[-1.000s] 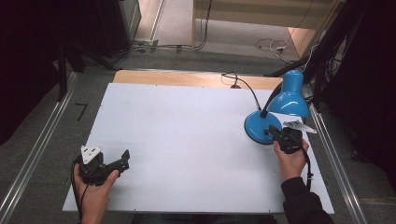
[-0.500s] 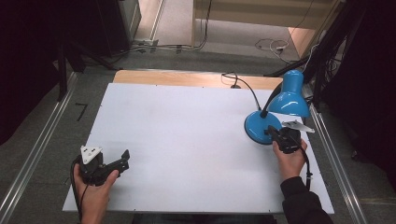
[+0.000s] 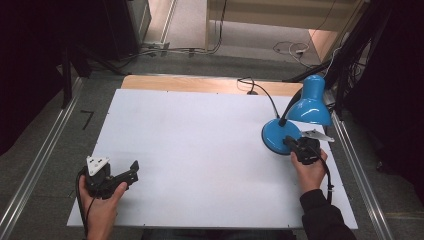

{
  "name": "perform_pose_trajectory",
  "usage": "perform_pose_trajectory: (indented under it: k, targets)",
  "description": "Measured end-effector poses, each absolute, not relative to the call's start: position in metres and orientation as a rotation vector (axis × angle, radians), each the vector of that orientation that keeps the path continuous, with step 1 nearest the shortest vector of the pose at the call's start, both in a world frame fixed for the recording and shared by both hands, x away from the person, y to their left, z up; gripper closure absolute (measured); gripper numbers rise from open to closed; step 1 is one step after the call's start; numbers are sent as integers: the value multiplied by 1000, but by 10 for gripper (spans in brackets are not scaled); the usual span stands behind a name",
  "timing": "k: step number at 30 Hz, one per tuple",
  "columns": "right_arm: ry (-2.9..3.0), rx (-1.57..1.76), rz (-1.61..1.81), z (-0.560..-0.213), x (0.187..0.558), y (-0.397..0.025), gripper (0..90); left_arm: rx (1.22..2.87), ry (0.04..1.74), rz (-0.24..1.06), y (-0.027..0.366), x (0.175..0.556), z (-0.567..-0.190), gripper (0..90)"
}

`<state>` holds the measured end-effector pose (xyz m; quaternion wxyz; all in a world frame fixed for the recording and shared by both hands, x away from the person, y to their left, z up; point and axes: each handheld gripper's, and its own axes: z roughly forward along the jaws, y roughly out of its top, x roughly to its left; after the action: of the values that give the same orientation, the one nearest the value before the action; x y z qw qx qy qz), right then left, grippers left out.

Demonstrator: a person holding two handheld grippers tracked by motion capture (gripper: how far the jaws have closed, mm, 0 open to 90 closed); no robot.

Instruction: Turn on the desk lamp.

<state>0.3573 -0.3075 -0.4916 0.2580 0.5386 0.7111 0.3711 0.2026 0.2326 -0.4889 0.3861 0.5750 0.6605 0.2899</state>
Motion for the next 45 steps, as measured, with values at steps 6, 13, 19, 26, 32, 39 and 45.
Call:
perform_pose_trajectory:
  k: [6,13,19,26,32,39,45]
  targets:
    - [1930,1459,998,-493,357,-308,875,1465,1682,737,233,202,-489,44]
    - [1927,1447,992,-494,357,-307,876,1463,1683,737,233,202,-489,44]
    - [1919,1432,990,-495,355,-306,878,1460,1685,735,233,202,-489,44]
    - [1914,1425,980,-496,355,-306,879,1454,1684,734,233,202,-489,44]
    - [1910,1426,976,-496,354,-307,880,1455,1682,733,233,202,-489,44]
    - [1910,1424,980,-496,354,-307,880,1455,1682,733,233,202,-489,44]
    - [1906,1419,980,-497,353,-307,880,1454,1683,733,233,202,-489,44]
